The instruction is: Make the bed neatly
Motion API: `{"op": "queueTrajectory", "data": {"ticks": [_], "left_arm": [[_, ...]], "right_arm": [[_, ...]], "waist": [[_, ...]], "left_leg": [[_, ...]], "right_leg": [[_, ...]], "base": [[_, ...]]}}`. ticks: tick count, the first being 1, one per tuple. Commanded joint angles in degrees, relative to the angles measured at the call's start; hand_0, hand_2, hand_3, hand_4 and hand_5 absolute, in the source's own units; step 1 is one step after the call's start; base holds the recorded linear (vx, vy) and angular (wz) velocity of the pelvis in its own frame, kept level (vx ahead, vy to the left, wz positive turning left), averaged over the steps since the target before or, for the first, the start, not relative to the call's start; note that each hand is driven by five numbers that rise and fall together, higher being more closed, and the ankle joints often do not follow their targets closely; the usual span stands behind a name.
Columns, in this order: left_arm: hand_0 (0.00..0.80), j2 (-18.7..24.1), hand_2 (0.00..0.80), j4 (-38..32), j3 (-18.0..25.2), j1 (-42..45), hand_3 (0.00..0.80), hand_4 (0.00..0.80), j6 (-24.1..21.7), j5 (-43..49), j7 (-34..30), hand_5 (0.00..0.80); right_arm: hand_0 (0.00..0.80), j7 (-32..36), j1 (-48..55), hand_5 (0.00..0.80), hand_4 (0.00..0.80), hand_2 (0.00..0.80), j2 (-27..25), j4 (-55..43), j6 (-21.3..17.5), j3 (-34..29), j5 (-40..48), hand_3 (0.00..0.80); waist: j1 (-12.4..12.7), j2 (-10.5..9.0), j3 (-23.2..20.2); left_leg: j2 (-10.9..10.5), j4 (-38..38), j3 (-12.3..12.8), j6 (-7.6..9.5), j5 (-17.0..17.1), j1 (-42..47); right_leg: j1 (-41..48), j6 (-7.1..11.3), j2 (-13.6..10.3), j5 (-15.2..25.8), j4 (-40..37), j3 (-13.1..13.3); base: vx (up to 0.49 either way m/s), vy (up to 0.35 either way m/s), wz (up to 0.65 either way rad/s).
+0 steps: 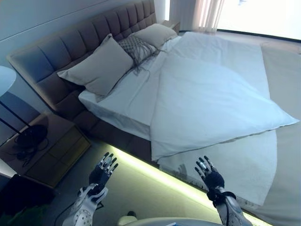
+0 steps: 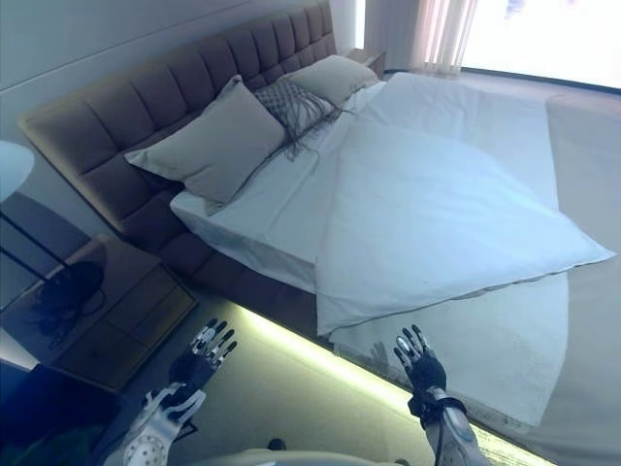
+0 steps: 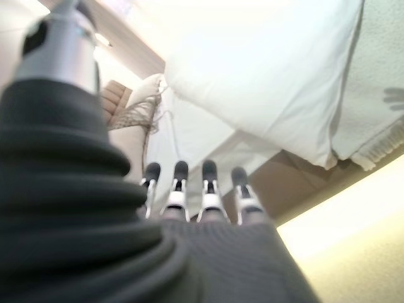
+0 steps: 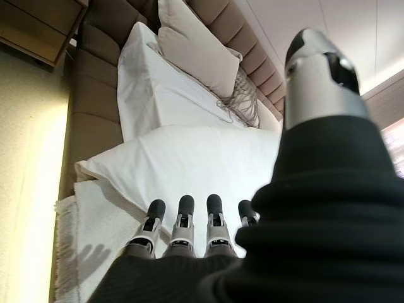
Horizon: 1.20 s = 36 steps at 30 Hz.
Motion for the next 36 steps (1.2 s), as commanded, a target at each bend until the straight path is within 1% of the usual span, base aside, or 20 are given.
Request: {"op": "queueTrajectory", "data": {"ticks": [1,5,7,8,9,11,12,14,15,16,17,18,19,21,25,27,29,31,33,36], "left_arm": [[0.000,3.0,0.000,-1.8,2.9,-3.9,0.000,0.000,-1.4,0.9,-0.3,0.000],[0.000,2.5,0.000,-1.5,4.9,-2.7,0.000,0.000,-1.6,-0.7,-0.6,0.000],[0.000,2.2,0.000,-0.8,5.0,-2.4,0.000,0.000,-1.8,-0.4,-1.3,0.000],[0.000,2.1,0.000,0.0,4.4,-2.4,0.000,0.000,-2.0,0.7,-1.2,0.000],[0.000,1.9,0.000,1.2,3.8,-2.5,0.000,0.000,-2.5,1.9,-0.7,0.000],[0.000,2.0,0.000,2.8,3.6,-3.1,0.000,0.000,-3.2,3.1,-1.2,0.000],[0.000,2.2,0.000,2.8,4.1,-3.1,0.000,0.000,-3.0,3.0,-1.5,0.000],[0.000,2.8,0.000,2.0,5.6,-2.6,0.000,0.000,-2.3,2.7,-2.0,0.000],[0.000,3.0,0.000,1.9,5.9,-2.5,0.000,0.000,-2.3,2.5,-2.1,0.000],[0.000,3.2,0.000,2.1,6.1,-2.7,0.000,0.000,-2.6,2.0,-1.9,0.000],[0.000,3.2,0.000,2.1,6.1,-2.8,0.000,0.000,-2.7,2.0,-1.9,0.000],[0.000,3.3,0.000,2.8,5.6,-4.0,0.000,0.000,-2.9,1.5,-1.8,0.000],[0.000,3.4,0.000,2.5,5.5,-4.5,0.000,0.000,-2.5,1.1,-1.9,0.000],[0.000,3.6,0.000,1.1,5.6,-4.7,0.000,0.000,-0.9,0.3,-1.8,0.000],[0.000,3.1,0.000,0.8,4.9,-3.7,0.000,0.000,-0.6,0.4,-2.3,0.000],[0.000,3.0,0.000,0.2,4.5,-2.4,0.000,0.000,0.2,0.7,-1.9,0.000],[0.000,3.3,0.000,-0.3,4.6,-0.8,0.000,0.000,1.2,0.0,-2.9,0.000],[0.000,3.0,0.000,-0.7,3.6,-0.2,0.000,0.000,-0.1,0.4,-4.0,0.000],[0.000,2.6,0.000,-0.7,2.6,-0.6,0.000,0.000,-1.0,-0.9,-4.0,0.000],[0.000,1.8,0.000,-0.1,1.0,-2.1,0.000,0.000,-1.5,-1.3,-3.8,0.000]], "right_arm": [[0.000,2.6,-0.3,0.000,0.000,0.000,1.7,-4.5,-1.4,-3.5,0.5,0.000],[0.000,2.7,-0.3,0.000,0.000,0.000,2.7,-3.5,-1.6,-3.3,0.1,0.000],[0.000,2.2,-0.7,0.000,0.000,0.000,3.7,-3.2,-3.2,-3.1,-0.3,0.000],[0.000,1.7,-0.7,0.000,0.000,0.000,4.1,-3.4,-4.4,-2.8,0.1,0.000],[0.000,1.0,-0.7,0.000,0.000,0.000,4.3,-3.7,-5.1,-2.7,0.4,0.000],[0.000,0.5,-0.2,0.000,0.000,0.000,4.3,-4.6,-5.9,-2.5,1.0,0.000],[0.000,0.5,0.0,0.000,0.000,0.000,4.1,-4.9,-5.8,-2.6,1.1,0.000],[0.000,1.3,0.4,0.000,0.000,0.000,3.9,-5.0,-6.0,-2.7,0.9,0.000],[0.000,1.8,0.4,0.000,0.000,0.000,3.9,-4.8,-5.9,-2.8,0.9,0.000],[0.000,2.6,0.0,0.000,0.000,0.000,4.0,-4.2,-5.7,-3.0,0.7,0.000],[0.000,2.8,-0.1,0.000,0.000,0.000,4.0,-4.0,-5.6,-3.1,0.7,0.000],[0.000,3.0,-2.0,0.000,0.000,0.000,4.1,-2.3,-5.1,-3.3,0.6,0.000],[0.000,2.8,-3.2,0.000,0.000,0.000,4.0,-1.6,-4.5,-3.4,0.6,0.000],[0.000,2.2,-4.3,0.000,0.000,0.000,4.4,-0.8,-3.6,-3.6,0.1,0.000],[0.000,2.8,-2.3,0.000,0.000,0.000,4.2,-1.3,-2.6,-3.3,0.0,0.000],[0.000,2.3,-1.3,0.000,0.000,0.000,3.4,-1.5,-1.4,-3.8,0.1,0.000],[0.000,2.1,-0.6,0.000,0.000,0.000,2.0,-3.2,-0.2,-4.5,1.3,0.000],[0.000,3.0,-0.5,0.000,0.000,0.000,0.6,-3.4,-0.6,-4.3,2.2,0.000],[0.000,2.7,-1.2,0.000,0.000,0.000,-0.9,-2.2,-0.7,-4.4,1.6,0.000],[0.000,3.0,-2.3,0.000,0.000,0.000,-1.8,-0.2,-2.1,-4.6,2.2,0.000]], "waist": [[-0.1,-1.39,0.0],[0.4,-1.49,0.1],[0.6,-1.22,0.7],[0.6,-0.97,1.4],[0.5,0.02,1.9],[0.2,1.35,3.2],[0.1,1.44,3.7],[-0.1,0.35,4.2],[-0.3,-0.23,4.4],[-1.1,-1.66,4.6],[-1.2,-1.74,4.8],[-2.7,-3.71,4.9],[-3.2,-3.82,5.1],[-3.4,-3.62,5.3],[-4.0,-4.36,4.7],[-4.6,-4.55,3.8],[-4.8,-3.92,3.2],[-4.8,-4.14,2.8],[-5.0,-3.99,2.5],[-4.9,-4.85,3.1]], "left_leg": [[-3.9,3.6,-0.9,4.56,-2.0,0.3],[-5.3,5.8,-0.7,6.15,-3.8,-0.3],[-6.6,7.2,-0.9,8.28,-4.5,-1.2],[-7.6,7.8,-1.0,9.78,-4.8,-1.2],[-7.7,8.1,-1.2,10.56,-4.6,-1.4],[-8.2,9.1,-1.1,11.50,-4.9,-0.9],[-8.5,9.5,-0.9,11.61,-5.4,-0.6],[-9.5,10.3,-0.7,11.16,-6.7,0.4],[-9.8,10.5,-0.8,10.87,-7.5,0.9],[-10.5,11.0,-1.0,10.16,-9.2,2.0],[-10.4,11.2,-1.0,10.05,-9.6,2.3],[-10.8,11.7,-1.7,8.64,-12.2,3.9],[-10.1,12.0,-2.0,8.02,-13.5,4.8],[-8.8,12.6,-2.4,7.74,-15.4,5.9],[-5.3,14.3,-3.2,6.60,-17.3,8.5],[-1.7,16.0,-3.5,5.02,-16.6,9.3],[2.4,18.4,-4.6,2.92,-10.4,9.1],[4.2,21.6,-4.6,2.48,-5.6,8.5],[5.2,26.6,-3.5,2.52,-0.9,6.4],[5.1,35.4,-1.6,3.95,0.7,0.0]], "right_leg": [[-4.6,-1.07,0.8,2.9,6.6,-0.8],[-6.1,-1.19,-1.3,3.2,10.7,0.0],[-8.1,-1.41,-2.1,3.9,19.6,0.9],[-10.5,-1.66,-2.4,4.7,27.6,2.0],[-12.5,-2.58,-1.9,6.1,33.2,2.5],[-16.8,-3.30,-1.7,8.0,43.7,2.1],[-18.7,-3.29,-2.2,8.9,45.0,1.5],[-19.9,-2.68,-3.8,11.1,39.2,0.3],[-19.6,-2.22,-4.1,12.2,35.9,0.2],[-19.5,-1.38,-5.2,14.4,28.6,0.9],[-19.0,-1.25,-5.3,14.7,27.2,0.8],[-19.6,-0.05,-7.4,16.6,13.5,2.4],[-19.2,0.75,-7.7,18.0,6.4,2.8],[-18.3,1.79,-7.1,19.9,1.1,3.4],[-17.7,2.24,-5.1,18.2,3.5,4.5],[-17.1,2.41,-3.2,15.1,6.7,6.2],[-16.0,1.34,-0.6,11.2,9.4,6.0],[-14.0,-1.04,1.6,9.2,9.3,4.7],[-12.0,-3.91,4.0,6.8,8.7,4.0],[-9.9,-6.80,5.9,4.1,9.5,3.9]], "base": [[0.078,0.083,0.01],[0.050,0.128,0.01],[0.005,0.209,0.02],[0.012,0.259,0.04],[0.030,0.278,0.21],[0.068,0.219,0.38],[0.150,0.069,0.30],[0.231,-0.106,0.11],[0.338,-0.273,0.08],[0.280,-0.229,0.09],[0.500,-0.439,0.15],[0.505,-0.423,0.11],[0.603,-0.494,0.17],[0.460,-0.339,0.23],[0.441,-0.373,0.05],[0.449,-0.434,0.14],[0.358,-0.387,0.19],[0.319,-0.362,0.13],[0.234,-0.329,0.12],[0.192,-0.289,0.17]]}}
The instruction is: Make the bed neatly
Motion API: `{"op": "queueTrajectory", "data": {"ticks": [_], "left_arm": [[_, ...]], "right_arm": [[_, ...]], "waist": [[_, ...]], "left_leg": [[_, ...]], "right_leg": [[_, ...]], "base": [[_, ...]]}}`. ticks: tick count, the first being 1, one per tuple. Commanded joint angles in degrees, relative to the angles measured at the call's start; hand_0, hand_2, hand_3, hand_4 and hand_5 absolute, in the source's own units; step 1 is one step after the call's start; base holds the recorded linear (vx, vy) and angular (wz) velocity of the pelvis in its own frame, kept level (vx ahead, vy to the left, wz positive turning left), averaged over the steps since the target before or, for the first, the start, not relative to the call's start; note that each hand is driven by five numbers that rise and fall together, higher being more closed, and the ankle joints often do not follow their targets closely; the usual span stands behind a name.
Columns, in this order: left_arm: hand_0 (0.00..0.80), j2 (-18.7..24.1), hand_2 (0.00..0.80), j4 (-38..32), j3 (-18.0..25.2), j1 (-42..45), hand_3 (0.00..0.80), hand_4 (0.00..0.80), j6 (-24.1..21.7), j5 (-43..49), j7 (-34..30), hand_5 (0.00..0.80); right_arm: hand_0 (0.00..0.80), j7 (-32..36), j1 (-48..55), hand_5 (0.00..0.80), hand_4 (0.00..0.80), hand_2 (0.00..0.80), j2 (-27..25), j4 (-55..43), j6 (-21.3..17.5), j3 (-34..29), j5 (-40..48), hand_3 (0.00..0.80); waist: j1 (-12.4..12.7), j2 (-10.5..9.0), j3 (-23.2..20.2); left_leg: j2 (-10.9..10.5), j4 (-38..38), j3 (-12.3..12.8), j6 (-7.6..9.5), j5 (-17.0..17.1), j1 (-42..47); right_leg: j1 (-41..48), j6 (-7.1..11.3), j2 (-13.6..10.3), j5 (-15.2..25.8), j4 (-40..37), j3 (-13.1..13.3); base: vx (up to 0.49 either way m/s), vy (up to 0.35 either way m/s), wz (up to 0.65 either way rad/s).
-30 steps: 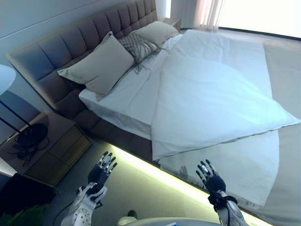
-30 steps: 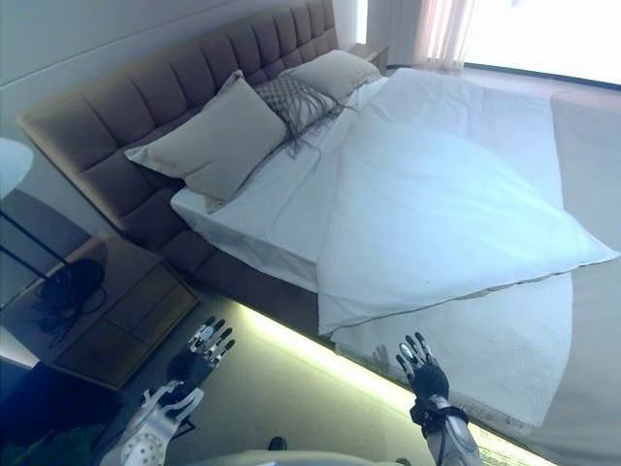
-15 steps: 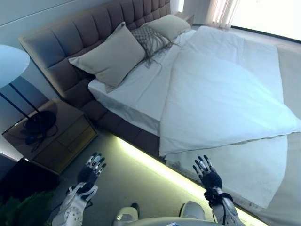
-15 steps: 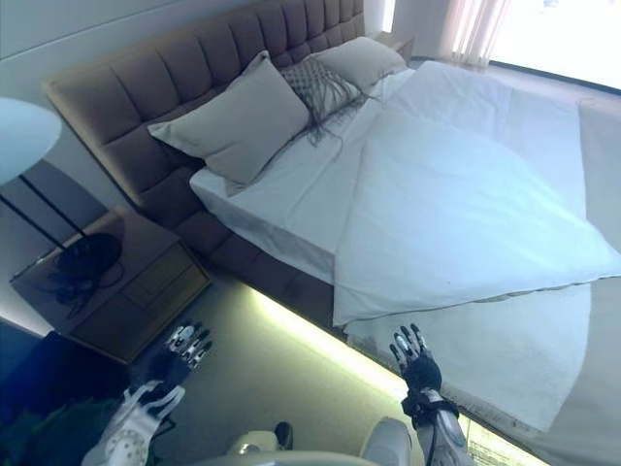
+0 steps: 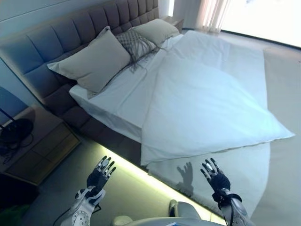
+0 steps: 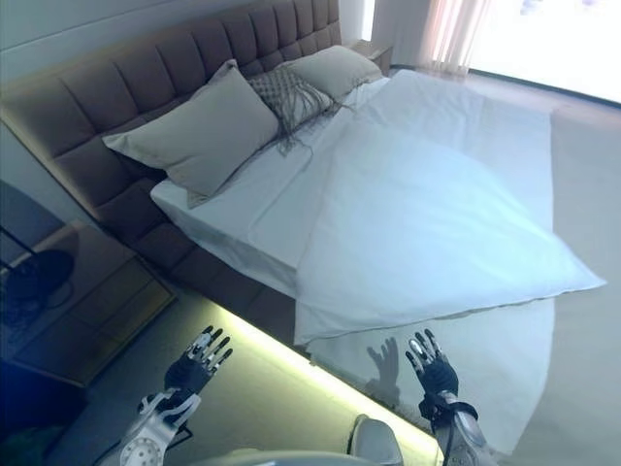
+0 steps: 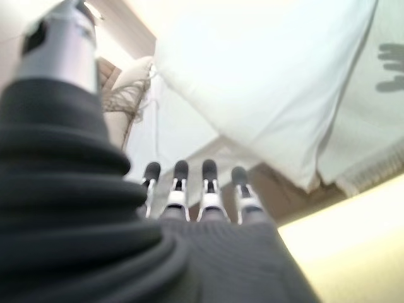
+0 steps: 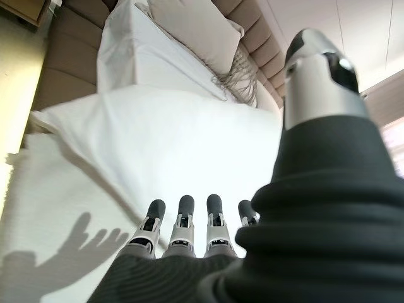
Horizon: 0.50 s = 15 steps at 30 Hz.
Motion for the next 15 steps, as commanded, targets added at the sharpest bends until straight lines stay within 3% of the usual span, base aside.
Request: {"op": "queueTrajectory", "data": {"ticks": [1,3,7,11,15], "left_arm": [[0.000,1.2,0.000,-3.3,-1.2,-2.3,0.000,0.000,-2.9,-1.2,-2.1,0.000],[0.000,1.1,0.000,-2.6,-3.0,-3.1,0.000,0.000,-3.4,-0.4,-2.9,0.000],[0.000,0.6,0.000,-0.9,-4.2,-5.7,0.000,0.000,-2.8,-0.3,-1.8,0.000],[0.000,-0.1,0.000,1.2,-3.6,-7.3,0.000,0.000,-2.9,0.7,-1.0,0.000],[0.000,-0.3,0.000,1.7,-1.8,-5.4,0.000,0.000,-1.5,1.8,-0.9,0.000]], "right_arm": [[0.000,1.0,-1.9,0.000,0.000,0.000,-1.3,-2.4,-3.2,-0.5,2.5,0.000],[0.000,0.6,-1.6,0.000,0.000,0.000,-1.0,-2.6,-3.9,-0.8,3.3,0.000],[0.000,-0.9,-0.3,0.000,0.000,0.000,-0.6,-4.0,-4.7,-0.8,3.2,0.000],[0.000,-1.4,0.9,0.000,0.000,0.000,-1.1,-5.9,-5.2,0.4,4.4,0.000],[0.000,-2.4,1.0,0.000,0.000,0.000,-0.4,-4.5,-4.6,1.0,3.8,0.000]], "waist": [[-0.3,0.26,0.4],[-0.1,1.22,0.7],[1.1,3.55,1.3],[4.2,5.16,2.4],[6.5,6.43,2.4]], "left_leg": [[0.0,16.4,2.0,-0.02,4.0,-1.8],[0.0,9.6,2.6,-0.21,5.2,-1.8],[-0.4,-5.3,1.7,-2.82,10.6,-3.4],[-1.8,-15.9,-1.3,-5.18,18.0,-10.1],[-2.2,-18.9,-5.3,-5.13,18.7,-12.6]], "right_leg": [[3.8,2.53,-0.2,9.1,-8.9,2.2],[5.0,2.82,1.0,7.7,-8.6,1.4],[8.2,3.50,2.6,4.8,-9.0,0.0],[13.0,3.75,3.3,1.5,-9.7,1.3],[15.6,3.36,3.1,-1.4,-8.7,3.1]], "base": [[0.200,-0.185,0.11],[0.200,-0.043,0.07],[0.222,0.062,0.21],[0.377,0.061,0.30],[0.426,0.083,-0.29]]}}
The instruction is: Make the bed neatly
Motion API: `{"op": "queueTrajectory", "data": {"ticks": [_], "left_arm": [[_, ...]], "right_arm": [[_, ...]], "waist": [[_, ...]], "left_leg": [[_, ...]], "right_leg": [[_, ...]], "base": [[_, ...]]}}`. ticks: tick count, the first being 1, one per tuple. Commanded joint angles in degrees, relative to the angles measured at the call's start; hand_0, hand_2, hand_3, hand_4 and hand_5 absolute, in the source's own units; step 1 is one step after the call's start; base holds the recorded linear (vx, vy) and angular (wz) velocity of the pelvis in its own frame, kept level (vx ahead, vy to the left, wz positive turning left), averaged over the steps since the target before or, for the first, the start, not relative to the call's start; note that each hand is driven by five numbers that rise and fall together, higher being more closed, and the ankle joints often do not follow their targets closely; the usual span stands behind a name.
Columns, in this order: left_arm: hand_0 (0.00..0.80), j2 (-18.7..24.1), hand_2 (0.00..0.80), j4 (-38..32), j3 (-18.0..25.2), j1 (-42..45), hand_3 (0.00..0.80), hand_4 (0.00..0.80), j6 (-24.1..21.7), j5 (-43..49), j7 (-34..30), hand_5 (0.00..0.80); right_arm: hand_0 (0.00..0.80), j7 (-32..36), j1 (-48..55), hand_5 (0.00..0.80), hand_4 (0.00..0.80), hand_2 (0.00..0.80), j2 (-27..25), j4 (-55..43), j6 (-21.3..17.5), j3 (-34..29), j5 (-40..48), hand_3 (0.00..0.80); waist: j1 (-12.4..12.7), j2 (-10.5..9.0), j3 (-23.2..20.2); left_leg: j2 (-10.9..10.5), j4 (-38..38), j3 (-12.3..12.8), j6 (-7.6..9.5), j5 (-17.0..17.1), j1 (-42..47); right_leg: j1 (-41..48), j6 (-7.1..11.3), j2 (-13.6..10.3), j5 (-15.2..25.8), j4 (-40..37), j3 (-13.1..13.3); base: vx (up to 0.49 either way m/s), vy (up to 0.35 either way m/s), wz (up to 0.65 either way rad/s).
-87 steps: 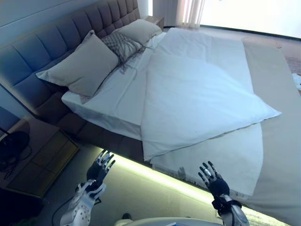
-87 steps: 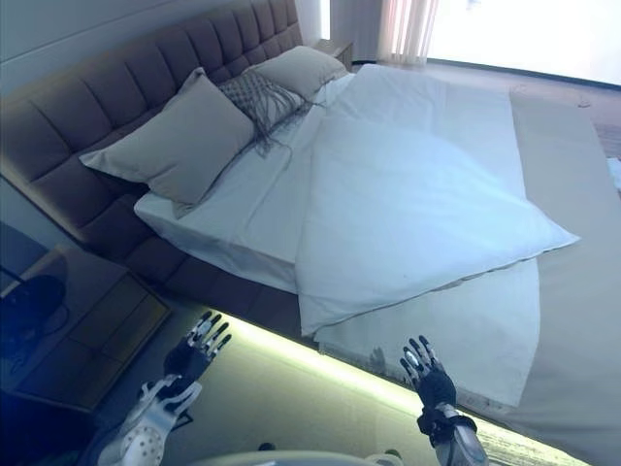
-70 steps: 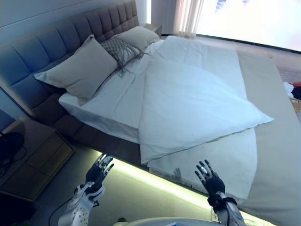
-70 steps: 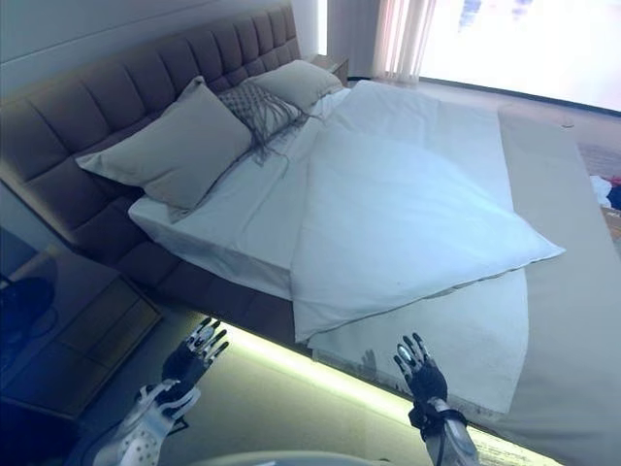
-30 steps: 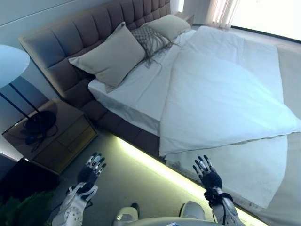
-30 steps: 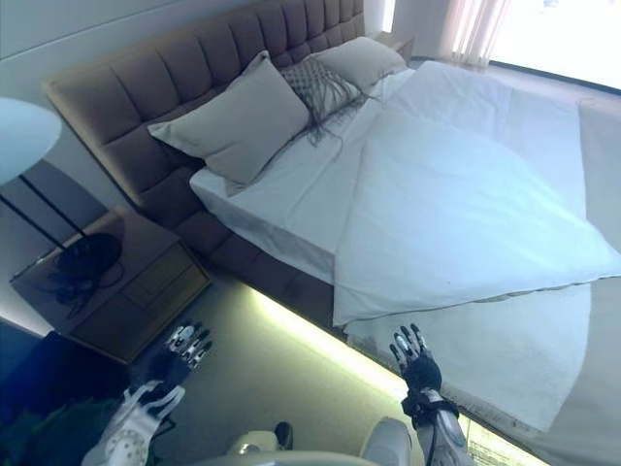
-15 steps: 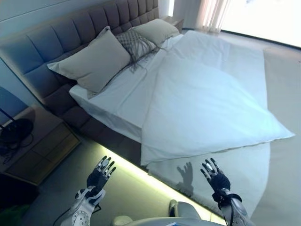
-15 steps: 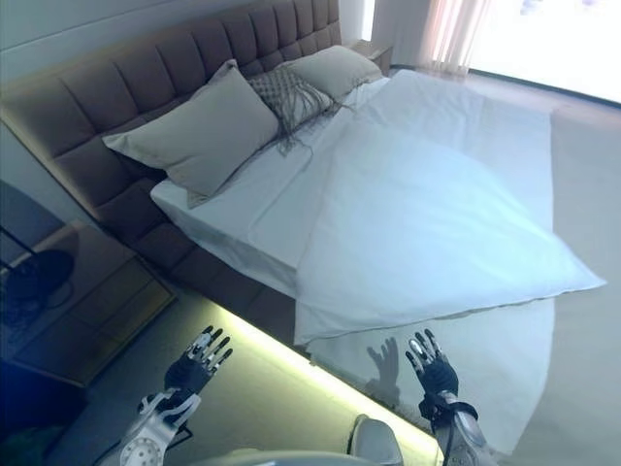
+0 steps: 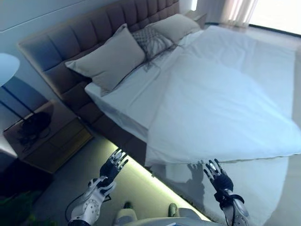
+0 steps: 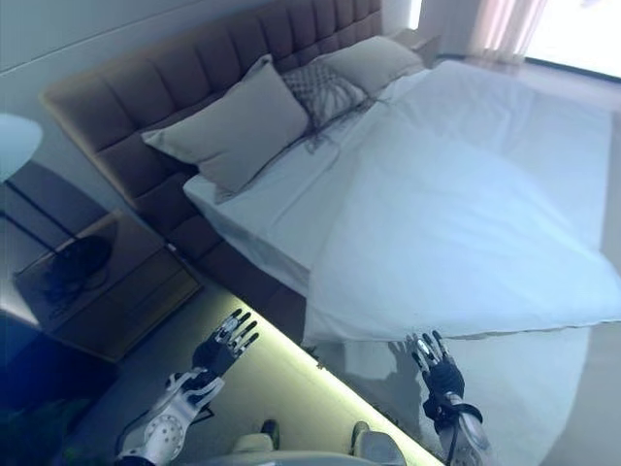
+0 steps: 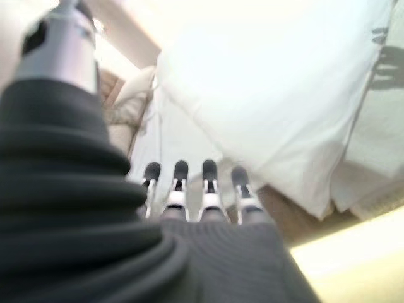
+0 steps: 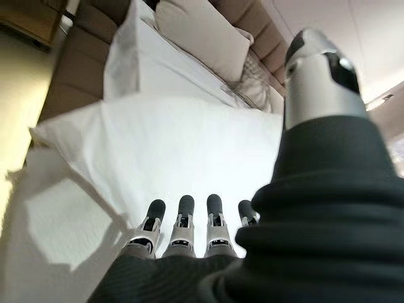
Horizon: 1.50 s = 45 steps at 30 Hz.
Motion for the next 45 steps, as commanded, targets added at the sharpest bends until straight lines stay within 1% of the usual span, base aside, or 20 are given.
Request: {"op": "queueTrajectory", "data": {"ticks": [1,5,8,10,12,15,17,20,21,23,25,28,31,34,35,36,39,41,42,45], "left_arm": [[0.000,1.8,0.000,-2.2,3.8,1.8,0.000,0.000,-1.1,2.1,0.2,0.000],[0.000,1.7,0.000,-1.3,3.9,2.9,0.000,0.000,-1.1,2.3,0.2,0.000],[0.000,2.0,0.000,-1.1,4.3,2.7,0.000,0.000,-0.9,2.3,1.3,0.000],[0.000,2.6,0.000,-1.0,4.9,2.5,0.000,0.000,-0.8,3.1,1.2,0.000],[0.000,2.9,0.000,-4.0,4.9,3.2,0.000,0.000,-0.6,2.7,1.8,0.000],[0.000,4.0,0.000,-3.3,4.8,2.8,0.000,0.000,-3.2,3.4,2.0,0.000],[0.000,4.1,0.000,-3.0,5.1,1.7,0.000,0.000,-3.7,3.1,2.8,0.000],[0.000,4.2,0.000,-3.6,5.6,1.3,0.000,0.000,-3.5,2.4,4.7,0.000],[0.000,4.0,0.000,-3.3,6.3,1.2,0.000,0.000,-3.6,2.1,5.0,0.000],[0.000,3.7,0.000,-3.2,6.9,1.3,0.000,0.000,-3.5,2.2,4.7,0.000],[0.000,3.6,0.000,-3.5,7.5,1.4,0.000,0.000,-3.2,2.4,4.7,0.000],[0.000,4.3,0.000,-3.5,9.0,1.2,0.000,0.000,-1.9,3.0,4.0,0.000],[0.000,4.8,0.000,-3.3,9.9,0.7,0.000,0.000,-1.2,3.0,4.5,0.000],[0.000,4.6,0.000,-2.3,9.8,0.6,0.000,0.000,-2.5,2.1,5.9,0.000],[0.000,4.6,0.000,-2.1,9.9,0.7,0.000,0.000,-2.8,1.7,5.8,0.000],[0.000,4.5,0.000,-1.8,10.1,0.8,0.000,0.000,-3.5,1.0,6.0,0.000],[0.000,3.6,0.000,-1.3,11.2,0.6,0.000,0.000,-3.5,-1.7,5.2,0.000],[0.000,3.5,0.000,-1.3,11.1,1.0,0.000,0.000,-2.9,-1.4,4.7,0.000],[0.000,3.6,0.000,-1.0,10.7,1.2,0.000,0.000,-2.2,-0.8,3.2,0.000],[0.000,3.9,0.000,-2.7,9.2,2.3,0.000,0.000,-0.4,3.5,0.2,0.000]], "right_arm": [[0.000,0.0,1.3,0.000,0.000,0.000,0.6,-4.1,-3.2,1.0,0.6,0.000],[0.000,0.4,1.5,0.000,0.000,0.000,1.8,-2.4,-4.4,1.0,-0.2,0.000],[0.000,-1.8,0.3,0.000,0.000,0.000,2.9,-1.5,-4.7,2.2,-1.4,0.000],[0.000,-2.5,0.3,0.000,0.000,0.000,3.7,-1.9,-3.4,1.5,-0.8,0.000],[0.000,-3.2,1.0,0.000,0.000,0.000,4.6,-4.4,-3.2,2.6,-2.7,0.000],[0.000,-2.1,1.1,0.000,0.000,0.000,6.0,-6.1,-4.5,3.4,-3.8,0.000],[0.000,-3.2,-0.3,0.000,0.000,0.000,5.9,-5.3,-4.7,4.3,-4.3,0.000],[0.000,-5.2,-2.2,0.000,0.000,0.000,6.1,-5.7,-4.9,5.0,-4.2,0.000],[0.000,-5.8,-2.9,0.000,0.000,0.000,5.9,-5.6,-4.7,5.0,-4.0,0.000],[0.000,-5.4,-3.9,0.000,0.000,0.000,5.8,-4.4,-5.1,3.8,-3.6,0.000],[0.000,-5.0,-5.0,0.000,0.000,0.000,6.0,-3.2,-4.8,2.3,-4.1,0.000],[0.000,-4.5,-6.0,0.000,0.000,0.000,6.7,-2.0,-3.6,0.3,-4.5,0.000],[0.000,-2.9,-6.0,0.000,0.000,0.000,7.3,-0.6,-2.9,-1.4,-3.4,0.000],[0.000,-2.9,-6.2,0.000,0.000,0.000,6.8,-0.5,-2.4,-1.6,-3.3,0.000],[0.000,-2.9,-6.3,0.000,0.000,0.000,6.4,-0.6,-2.3,-1.6,-3.2,0.000],[0.000,-3.7,-6.9,0.000,0.000,0.000,5.7,-0.5,-2.0,-1.4,-3.5,0.000],[0.000,-5.5,-9.3,0.000,0.000,0.000,3.7,0.6,-0.4,-1.5,-2.8,0.000],[0.000,-6.0,-9.5,0.000,0.000,0.000,2.8,1.4,0.0,-1.8,-1.4,0.000],[0.000,-6.3,-9.3,0.000,0.000,0.000,2.6,2.4,0.3,-2.5,0.6,0.000],[0.000,-7.4,-9.1,0.000,0.000,0.000,2.8,6.5,-0.9,-4.5,8.3,0.000]], "waist": [[1.9,-0.42,-1.4],[3.3,0.57,-2.0],[4.5,-0.05,-2.0],[4.8,-0.88,-2.4],[5.9,-2.18,-4.1],[6.4,-2.07,-5.3],[6.5,-1.52,-5.5],[6.5,-1.60,-5.1],[6.1,-1.68,-4.8],[5.3,-1.78,-4.3],[4.7,-2.31,-4.0],[4.6,-3.08,-4.5],[4.6,-3.75,-5.0],[5.0,-4.42,-5.5],[5.1,-4.34,-5.4],[5.7,-4.23,-5.2],[6.4,-4.50,-4.1],[6.3,-4.51,-3.5],[6.1,-4.13,-3.0],[7.4,-2.33,-2.1]], "left_leg": [[1.3,-1.9,-1.6,-0.88,16.4,-8.7],[0.3,-1.8,-2.3,-0.81,15.7,-10.8],[-1.7,1.3,-1.4,0.64,11.2,-10.3],[-3.2,5.7,-0.6,1.90,9.2,-11.7],[-6.5,7.5,0.9,5.29,7.3,-11.3],[-9.2,7.0,1.8,8.24,5.8,-9.3],[-10.4,7.2,1.4,9.31,4.4,-7.4],[-11.2,7.8,1.9,9.49,3.0,-5.3],[-11.1,7.8,2.1,9.30,2.2,-3.7],[-10.7,7.7,1.8,8.73,0.9,-1.2],[-10.1,7.3,1.8,7.91,-0.4,0.5],[-8.1,6.4,1.5,6.31,-1.3,1.4],[-6.2,7.3,1.1,5.33,-1.5,0.7],[-4.1,8.5,0.1,4.42,-1.3,-0.4],[-3.2,9.0,-0.1,3.98,-1.1,-0.8],[-1.9,10.3,-0.4,2.97,-0.9,-2.1],[2.6,13.1,-1.0,0.64,0.9,-3.8],[4.5,15.9,-0.8,-0.08,1.2,-5.2],[5.7,19.0,1.3,-0.98,4.2,-7.1],[6.0,18.6,1.7,-2.77,9.3,-10.9]], "right_leg": [[9.9,4.30,-0.6,-3.4,0.2,-3.8],[12.0,5.15,-2.0,-6.6,1.9,-3.3],[13.2,7.42,-6.7,-8.3,5.7,-3.5],[13.3,8.97,-9.0,-6.1,8.4,-3.7],[12.0,9.98,-12.5,1.0,14.9,-4.5],[8.7,10.02,-13.8,7.9,25.7,-4.9],[5.6,8.97,-13.8,8.4,29.6,-5.9],[2.4,7.56,-13.7,7.8,23.9,-9.2],[0.7,7.21,-14.2,8.4,20.0,-10.2],[-0.9,7.19,-15.5,10.0,14.2,-10.4],[-1.0,8.53,-17.6,13.1,8.5,-9.4],[-0.3,10.82,-19.9,17.1,4.5,-6.7],[0.9,12.01,-20.0,17.2,4.8,-5.1],[2.3,11.48,-17.8,13.0,4.5,-5.5],[2.8,11.09,-16.7,10.6,3.9,-6.2],[4.0,10.49,-14.9,6.1,2.0,-7.4],[5.4,10.40,-12.1,4.1,-0.7,-9.3],[5.7,9.48,-10.7,3.6,-1.5,-9.6],[6.3,8.84,-10.0,3.4,-1.6,-10.6],[8.8,9.01,-9.5,2.3,-1.3,-13.0]], "base": [[0.452,0.153,-0.51],[0.440,0.214,-0.75],[0.489,0.323,-0.53],[0.358,0.272,-0.40],[0.382,0.347,-0.38],[0.287,0.286,-0.51],[0.238,0.200,-0.28],[0.181,-0.002,-0.21],[0.177,-0.125,-0.18],[0.135,-0.147,-0.32],[0.108,-0.173,-0.15],[0.091,-0.254,0.08],[0.063,-0.314,0.06],[0.043,-0.293,0.19],[0.028,-0.299,0.22],[0.021,-0.262,0.22],[0.019,-0.326,0.20],[0.036,-0.242,0.07],[0.034,-0.131,0.06],[0.091,0.067,0.48]]}}
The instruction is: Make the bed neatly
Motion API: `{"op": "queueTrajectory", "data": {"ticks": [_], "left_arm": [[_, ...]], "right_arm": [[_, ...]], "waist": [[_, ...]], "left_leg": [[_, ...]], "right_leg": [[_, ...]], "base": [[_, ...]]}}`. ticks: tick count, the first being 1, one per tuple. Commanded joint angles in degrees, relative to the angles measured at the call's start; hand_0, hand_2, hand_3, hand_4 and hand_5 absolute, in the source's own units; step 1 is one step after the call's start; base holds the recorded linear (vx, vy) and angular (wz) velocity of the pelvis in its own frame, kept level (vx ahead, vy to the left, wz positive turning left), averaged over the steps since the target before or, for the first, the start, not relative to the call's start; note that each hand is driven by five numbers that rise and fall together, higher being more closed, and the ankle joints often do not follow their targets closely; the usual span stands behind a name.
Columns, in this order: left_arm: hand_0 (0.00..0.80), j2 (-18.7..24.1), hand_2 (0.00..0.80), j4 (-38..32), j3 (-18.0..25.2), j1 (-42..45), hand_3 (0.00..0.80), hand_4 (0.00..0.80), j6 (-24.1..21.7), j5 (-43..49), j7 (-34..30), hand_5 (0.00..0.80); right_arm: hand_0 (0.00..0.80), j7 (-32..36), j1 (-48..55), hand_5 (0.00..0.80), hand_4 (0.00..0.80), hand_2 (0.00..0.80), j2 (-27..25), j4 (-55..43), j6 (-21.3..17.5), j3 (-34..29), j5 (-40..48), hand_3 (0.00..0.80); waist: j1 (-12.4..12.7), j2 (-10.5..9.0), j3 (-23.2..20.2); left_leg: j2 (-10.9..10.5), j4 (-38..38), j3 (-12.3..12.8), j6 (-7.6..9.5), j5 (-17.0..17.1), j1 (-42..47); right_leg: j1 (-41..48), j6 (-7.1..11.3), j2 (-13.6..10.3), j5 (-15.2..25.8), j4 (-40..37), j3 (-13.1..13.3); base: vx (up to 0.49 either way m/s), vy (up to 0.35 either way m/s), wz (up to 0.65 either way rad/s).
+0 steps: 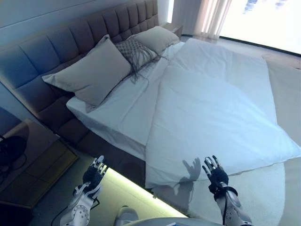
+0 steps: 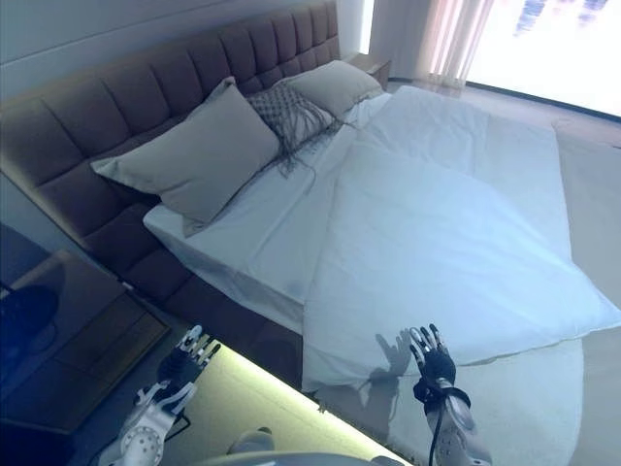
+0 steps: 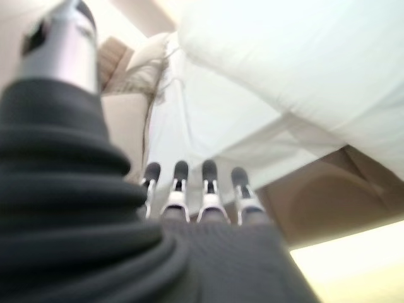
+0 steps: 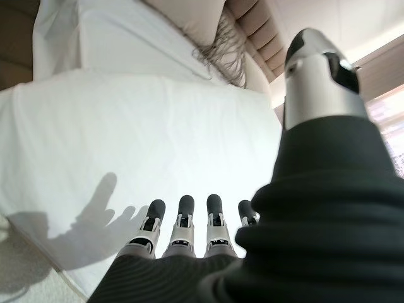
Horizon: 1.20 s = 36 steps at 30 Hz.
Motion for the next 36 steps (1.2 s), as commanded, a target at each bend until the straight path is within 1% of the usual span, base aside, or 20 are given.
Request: {"op": "queueTrajectory", "data": {"ticks": [1,2,5,6,8,9,11,13,14,15,17,18,19,22,25,28,30,32,34,36], "left_arm": [[0.000,3.3,0.000,-3.7,-0.1,-1.0,0.000,0.000,-0.1,4.2,-4.8,0.000],[0.000,3.3,0.000,-3.7,-0.1,-1.2,0.000,0.000,0.5,4.7,-4.9,0.000],[0.000,4.5,0.000,0.4,-0.5,-3.8,0.000,0.000,2.1,7.1,-6.3,0.000],[0.000,4.8,0.000,0.3,-0.7,-3.9,0.000,0.000,2.4,7.4,-6.4,0.000],[0.000,6.2,0.000,-0.2,-1.2,-3.2,0.000,0.000,2.9,9.8,-6.9,0.000],[0.000,7.0,0.000,-0.1,-1.0,-2.5,0.000,0.000,2.8,9.9,-7.3,0.000],[0.000,8.3,0.000,0.3,-0.3,-1.9,0.000,0.000,2.0,9.0,-7.4,0.000],[0.000,10.0,0.000,0.7,-1.0,-4.7,0.000,0.000,0.3,4.5,-7.7,0.000],[0.000,10.7,0.000,1.0,-1.7,-6.3,0.000,0.000,-0.7,3.1,-7.6,0.000],[0.000,11.3,0.000,0.8,-2.2,-7.2,0.000,0.000,-0.9,2.1,-7.8,0.000],[0.000,12.6,0.000,-1.8,-2.4,-8.6,0.000,0.000,0.3,-0.6,-7.7,0.000],[0.000,13.2,0.000,-2.3,-2.2,-9.3,0.000,0.000,0.8,-0.8,-7.9,0.000],[0.000,13.4,0.000,-2.2,-1.6,-9.0,0.000,0.000,1.8,-0.8,-7.7,0.000],[0.000,12.4,0.000,-0.2,-3.0,-8.2,0.000,0.000,0.1,-0.8,-7.5,0.000],[0.000,12.0,0.000,1.0,-8.2,-12.5,0.000,0.000,-4.8,-3.6,-5.2,0.000],[0.000,11.6,0.000,-2.1,-10.8,-14.4,0.000,0.000,-6.8,-5.9,-4.0,0.000],[0.000,12.0,0.000,-3.5,-11.0,-14.1,0.000,0.000,-6.8,-6.7,-2.9,0.000],[0.000,12.3,0.000,-3.5,-10.1,-13.4,0.000,0.000,-6.9,-8.0,-2.7,0.000],[0.000,12.1,0.000,-3.5,-9.0,-12.6,0.000,0.000,-7.2,-8.9,-2.6,0.000],[0.000,11.9,0.000,-3.5,-8.2,-12.5,0.000,0.000,-7.2,-9.1,-1.7,0.000]], "right_arm": [[0.000,-0.6,-4.1,0.000,0.000,0.000,0.4,3.0,-2.3,-4.8,12.1,0.000],[0.000,0.1,-4.6,0.000,0.000,0.000,0.6,4.8,-3.0,-5.9,15.7,0.000],[0.000,4.0,-6.8,0.000,0.000,0.000,0.9,13.8,-1.8,-12.4,22.9,0.000],[0.000,4.2,-6.9,0.000,0.000,0.000,0.9,14.5,-1.5,-13.2,22.9,0.000],[0.000,3.6,-7.2,0.000,0.000,0.000,0.7,15.6,-0.2,-15.8,23.6,0.000],[0.000,4.2,-7.2,0.000,0.000,0.000,0.4,16.1,0.6,-16.9,24.0,0.000],[0.000,5.4,-8.2,0.000,0.000,0.000,0.1,16.9,1.7,-18.2,25.7,0.000],[0.000,9.6,-12.5,0.000,0.000,0.000,-3.2,21.2,4.0,-21.7,25.4,0.000],[0.000,11.2,-14.7,0.000,0.000,0.000,-5.7,23.7,5.2,-22.9,26.1,0.000],[0.000,11.2,-15.7,0.000,0.000,0.000,-7.2,24.7,5.3,-23.4,27.1,0.000],[0.000,10.4,-17.1,0.000,0.000,0.000,-8.3,25.1,3.7,-24.4,29.5,0.000],[0.000,11.6,-16.5,0.000,0.000,0.000,-8.2,24.9,2.8,-25.0,30.8,0.000],[0.000,12.1,-15.3,0.000,0.000,0.000,-8.2,24.7,2.6,-25.7,31.2,0.000],[0.000,11.8,-14.2,0.000,0.000,0.000,-9.6,22.4,1.3,-26.7,31.7,0.000],[0.000,13.4,-18.6,0.000,0.000,0.000,-13.7,25.4,0.3,-29.0,34.7,0.000],[0.000,13.5,-23.4,0.000,0.000,0.000,-18.0,31.2,0.1,-31.5,40.6,0.000],[0.000,13.1,-25.4,0.000,0.000,0.000,-18.6,32.8,-1.2,-31.9,42.5,0.000],[0.000,11.7,-26.4,0.000,0.000,0.000,-17.9,31.3,-2.5,-31.5,41.7,0.000],[0.000,10.3,-27.5,0.000,0.000,0.000,-17.3,30.4,-3.9,-30.7,39.9,0.000],[0.000,10.4,-28.0,0.000,0.000,0.000,-16.0,30.4,-3.7,-30.9,39.0,0.000]], "waist": [[2.4,0.50,2.6],[2.9,0.79,2.7],[2.8,0.35,1.7],[2.7,0.27,1.6],[1.6,0.11,2.0],[0.9,0.39,2.2],[0.1,0.30,3.5],[-1.8,-0.33,6.1],[-2.5,0.03,6.9],[-2.7,0.46,7.4],[-2.6,0.74,9.0],[-2.7,0.53,10.1],[-2.5,0.60,10.9],[-3.1,2.13,12.9],[-4.1,3.66,15.9],[-3.1,4.87,18.2],[-2.4,5.17,18.8],[-2.3,4.96,19.1],[-2.3,4.91,19.3],[-2.4,5.11,19.3]], "left_leg": [[1.7,2.2,-0.8,-1.54,15.1,-8.0],[1.5,0.5,-1.7,-1.51,15.5,-8.2],[-1.1,0.7,-0.3,0.71,8.3,-7.1],[-2.0,0.8,-0.3,1.14,7.7,-6.6],[-6.7,1.4,-0.1,3.48,4.5,-3.1],[-7.8,1.1,0.0,4.38,3.7,-1.4],[-8.6,1.0,1.1,4.81,2.4,0.9],[-8.0,3.0,2.1,3.86,-0.5,-1.1],[-7.5,4.0,2.0,3.83,-1.4,-2.5],[-6.9,5.3,1.6,3.70,-1.8,-4.0],[-3.0,8.8,2.1,2.13,-1.2,-7.7],[-0.6,10.9,1.2,0.68,-1.3,-9.1],[1.1,13.4,-1.5,-0.68,-0.2,-10.5],[4.0,8.1,-5.4,-1.77,2.6,-10.6],[2.6,4.5,-5.6,-1.72,4.9,-14.2],[0.6,4.8,-4.7,-2.44,5.8,-18.1],[-0.1,5.8,-4.9,-2.54,5.5,-19.1],[-0.5,6.3,-6.5,-2.59,4.9,-19.5],[-0.2,6.5,-8.6,-2.47,4.3,-19.7],[0.8,4.6,-8.1,-1.98,4.3,-19.1]], "right_leg": [[7.2,2.36,-3.3,4.5,-4.3,-0.2],[7.8,2.76,-3.9,4.0,-4.0,-0.4],[9.6,4.46,-8.4,2.0,-0.2,-1.1],[9.2,4.69,-9.1,2.7,1.5,-0.8],[3.2,5.21,-12.6,6.7,14.0,1.7],[-0.2,4.73,-12.8,9.0,16.8,2.4],[-5.2,4.05,-14.1,11.3,15.3,3.0],[-10.7,5.53,-15.6,17.4,3.1,4.6],[-12.3,5.90,-15.1,19.2,-0.1,6.7],[-13.0,6.13,-14.5,18.4,-0.6,7.9],[-13.4,6.64,-13.8,16.2,0.7,6.2],[-13.5,6.66,-12.8,15.3,1.3,5.8],[-13.2,6.50,-11.7,14.9,2.0,5.8],[-14.0,7.26,-10.5,13.5,3.0,6.1],[-19.7,7.59,-12.6,13.6,4.3,6.8],[-23.3,7.59,-14.8,15.0,4.6,6.0],[-24.7,7.59,-15.4,15.5,5.3,6.0],[-26.0,7.59,-15.1,15.4,5.7,7.4],[-27.5,7.59,-14.3,15.0,6.2,9.2],[-29.0,7.59,-14.1,14.6,6.9,10.4]], "base": [[0.145,0.194,0.56],[0.157,0.186,0.57],[0.177,0.164,0.38],[0.215,0.249,0.27],[0.319,0.282,0.13],[0.347,0.168,-0.03],[0.162,-0.094,-0.10],[-0.065,-0.324,-0.36],[-0.079,-0.244,-0.17],[-0.150,-0.277,0.25],[-0.188,-0.382,0.42],[-0.035,-0.389,0.36],[0.100,-0.310,0.34],[0.114,-0.032,0.08],[-0.283,0.226,-0.11],[-0.172,0.198,0.09],[-0.017,0.094,-0.01],[0.022,0.121,0.01],[0.010,0.164,-0.01],[-0.018,0.150,-0.44]]}}
